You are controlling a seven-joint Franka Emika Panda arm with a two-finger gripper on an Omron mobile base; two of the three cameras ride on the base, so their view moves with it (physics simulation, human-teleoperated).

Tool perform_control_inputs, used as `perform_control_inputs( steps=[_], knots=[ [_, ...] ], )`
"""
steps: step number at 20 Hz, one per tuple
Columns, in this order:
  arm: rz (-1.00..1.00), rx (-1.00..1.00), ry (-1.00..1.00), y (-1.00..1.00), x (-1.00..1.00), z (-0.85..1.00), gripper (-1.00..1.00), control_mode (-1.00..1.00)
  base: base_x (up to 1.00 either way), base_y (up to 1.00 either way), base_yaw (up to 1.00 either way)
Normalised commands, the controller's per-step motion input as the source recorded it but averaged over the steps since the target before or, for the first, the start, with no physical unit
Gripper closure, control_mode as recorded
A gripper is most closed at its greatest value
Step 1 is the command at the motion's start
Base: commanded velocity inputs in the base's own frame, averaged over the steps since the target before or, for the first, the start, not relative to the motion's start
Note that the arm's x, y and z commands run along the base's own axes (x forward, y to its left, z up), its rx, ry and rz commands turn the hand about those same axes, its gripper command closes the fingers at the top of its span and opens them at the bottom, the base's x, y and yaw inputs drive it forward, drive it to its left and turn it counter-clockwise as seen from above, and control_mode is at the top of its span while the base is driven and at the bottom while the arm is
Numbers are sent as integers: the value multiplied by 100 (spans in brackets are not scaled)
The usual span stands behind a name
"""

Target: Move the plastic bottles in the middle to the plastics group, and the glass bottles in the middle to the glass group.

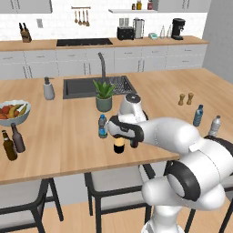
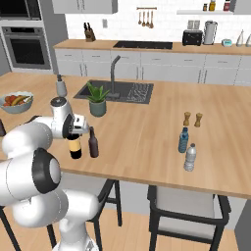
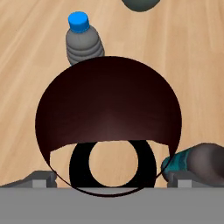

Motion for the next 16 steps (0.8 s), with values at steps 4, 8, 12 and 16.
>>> perform_control_inputs(
  steps=[4, 8, 12, 16],
  knots=[
    [0, 0, 0, 0, 0, 0, 100, -100, 0, 0, 0],
    [0, 0, 0, 0, 0, 0, 100, -100, 0, 0, 0],
    [2, 4, -5, 0, -53, 2, 100, -100, 0, 0, 0],
    [15, 2, -6, 28, -66, 19, 100, -100, 0, 0, 0]
  ],
)
